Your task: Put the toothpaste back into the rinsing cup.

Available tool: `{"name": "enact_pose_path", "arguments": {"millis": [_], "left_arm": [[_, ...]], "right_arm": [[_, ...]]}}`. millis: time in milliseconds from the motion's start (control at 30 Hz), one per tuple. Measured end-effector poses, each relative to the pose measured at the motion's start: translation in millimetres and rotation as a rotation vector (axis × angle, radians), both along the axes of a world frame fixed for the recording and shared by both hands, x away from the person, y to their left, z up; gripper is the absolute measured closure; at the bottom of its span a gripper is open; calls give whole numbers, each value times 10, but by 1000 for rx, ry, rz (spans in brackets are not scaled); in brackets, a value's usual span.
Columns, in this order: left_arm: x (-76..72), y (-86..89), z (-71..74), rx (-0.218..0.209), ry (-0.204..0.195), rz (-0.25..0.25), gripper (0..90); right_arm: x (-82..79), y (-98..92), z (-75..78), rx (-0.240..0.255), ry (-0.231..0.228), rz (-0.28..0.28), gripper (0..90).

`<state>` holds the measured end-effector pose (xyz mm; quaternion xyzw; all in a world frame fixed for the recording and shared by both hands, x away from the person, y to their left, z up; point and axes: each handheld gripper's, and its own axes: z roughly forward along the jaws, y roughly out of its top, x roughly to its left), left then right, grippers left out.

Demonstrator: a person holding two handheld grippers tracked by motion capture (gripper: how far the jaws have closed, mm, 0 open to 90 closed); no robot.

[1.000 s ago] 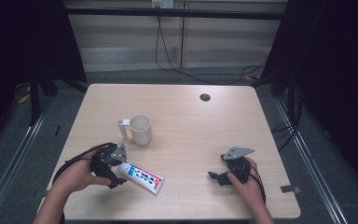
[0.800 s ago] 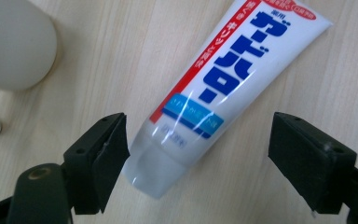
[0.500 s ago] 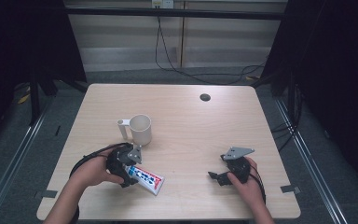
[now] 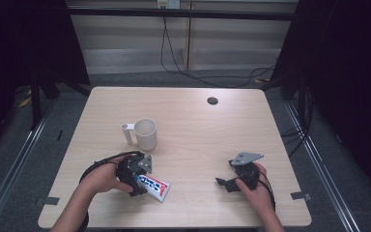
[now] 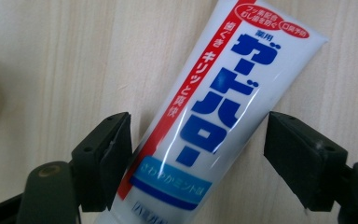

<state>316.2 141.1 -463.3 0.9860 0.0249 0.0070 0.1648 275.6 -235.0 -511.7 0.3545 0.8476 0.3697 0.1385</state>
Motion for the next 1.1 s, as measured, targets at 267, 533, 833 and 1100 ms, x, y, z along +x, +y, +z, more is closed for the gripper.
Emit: {"name": "enact_pose_path", "arguments": {"millis": [267,533,833,1100], "left_arm": [[-16,-20,-35,20,-15,-13,245],[-3,-31,-30,58,-23,9,341],[-13,-52,-46,46,-31,-15,355],[-22,-93,-57,49,-31,-16,355]], "right_arm": [[0,0,0,0,0,0,128],[0,0,0,0,0,0,128],[0,0,0,0,0,0,128],[0,0,0,0,0,0,128]]}}
